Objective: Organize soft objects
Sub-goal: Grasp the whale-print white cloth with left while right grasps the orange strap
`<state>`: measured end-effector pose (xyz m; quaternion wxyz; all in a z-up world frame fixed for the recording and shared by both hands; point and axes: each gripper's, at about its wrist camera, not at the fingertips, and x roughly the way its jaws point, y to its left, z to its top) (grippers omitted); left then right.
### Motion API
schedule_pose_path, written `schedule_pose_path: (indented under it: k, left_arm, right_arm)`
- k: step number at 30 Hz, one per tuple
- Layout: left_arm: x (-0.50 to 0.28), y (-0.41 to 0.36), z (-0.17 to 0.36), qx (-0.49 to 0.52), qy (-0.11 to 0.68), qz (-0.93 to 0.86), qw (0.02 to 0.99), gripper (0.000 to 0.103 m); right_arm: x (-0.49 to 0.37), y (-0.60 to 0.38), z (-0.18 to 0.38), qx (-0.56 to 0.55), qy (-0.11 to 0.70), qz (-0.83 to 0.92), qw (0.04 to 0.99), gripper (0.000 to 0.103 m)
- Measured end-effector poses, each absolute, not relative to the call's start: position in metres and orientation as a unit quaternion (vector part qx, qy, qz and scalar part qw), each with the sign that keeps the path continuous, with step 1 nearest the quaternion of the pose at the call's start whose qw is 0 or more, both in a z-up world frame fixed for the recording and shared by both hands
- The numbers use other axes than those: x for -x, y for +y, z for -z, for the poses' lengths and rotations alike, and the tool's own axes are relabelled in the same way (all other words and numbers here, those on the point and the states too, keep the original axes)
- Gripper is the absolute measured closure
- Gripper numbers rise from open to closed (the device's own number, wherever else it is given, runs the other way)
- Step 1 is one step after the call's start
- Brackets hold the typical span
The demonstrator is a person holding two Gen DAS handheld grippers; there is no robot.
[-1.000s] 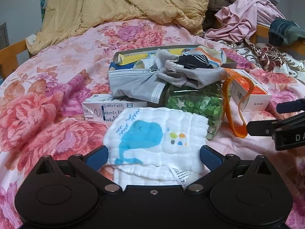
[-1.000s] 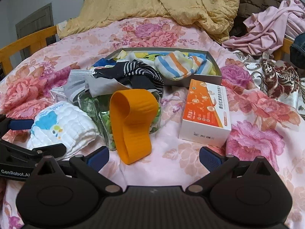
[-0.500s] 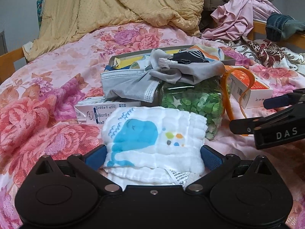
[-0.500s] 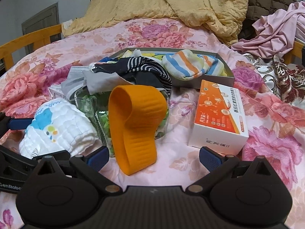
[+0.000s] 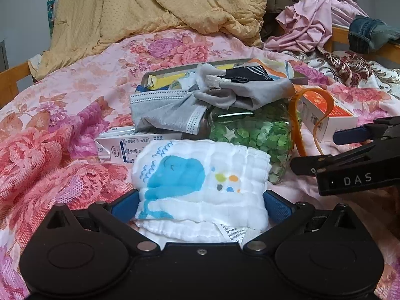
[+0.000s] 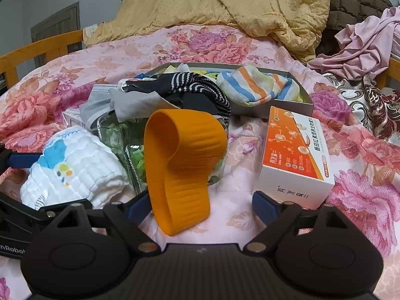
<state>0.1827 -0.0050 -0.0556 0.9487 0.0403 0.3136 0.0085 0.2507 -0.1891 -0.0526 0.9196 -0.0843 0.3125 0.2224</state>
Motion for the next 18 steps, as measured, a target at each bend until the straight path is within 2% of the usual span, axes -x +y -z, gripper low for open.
schedule_pose_path:
  k: [4, 7, 9, 11, 13, 18]
  left_arm:
    - [-0.184, -0.004, 0.056, -0.035, 0.317, -0.01, 0.948, 0.002]
    - [-0.184, -0.004, 0.055, -0.033, 0.314, -0.013, 0.949, 0.009]
    - [-0.183, -0.004, 0.054, -0.029, 0.311, -0.012, 0.95, 0.018]
    - [-0.182, -0.005, 0.052, -0.031, 0.305, -0.006, 0.952, 0.037]
    - [-0.181, -0.007, 0.05, -0.039, 0.303, -0.002, 0.952, 0.047]
    - [-0.179, -0.013, 0.048, -0.046, 0.303, 0.006, 0.952, 0.059]
  right_arm:
    - [-0.251, -0.188, 0.053, 0.081, 0.316, -0.229, 0.917, 0.024]
    - [-0.249, -0.187, 0.053, 0.088, 0.312, -0.233, 0.917, 0.03]
    - [-0.249, -0.186, 0.053, 0.09, 0.311, -0.238, 0.916, 0.04]
    - [-0.247, -0.184, 0.053, 0.095, 0.309, -0.243, 0.914, 0.046]
    - [-0.245, -0.181, 0.052, 0.102, 0.306, -0.247, 0.913, 0.052]
    - [-0.242, -0.178, 0.049, 0.106, 0.305, -0.255, 0.912, 0.065]
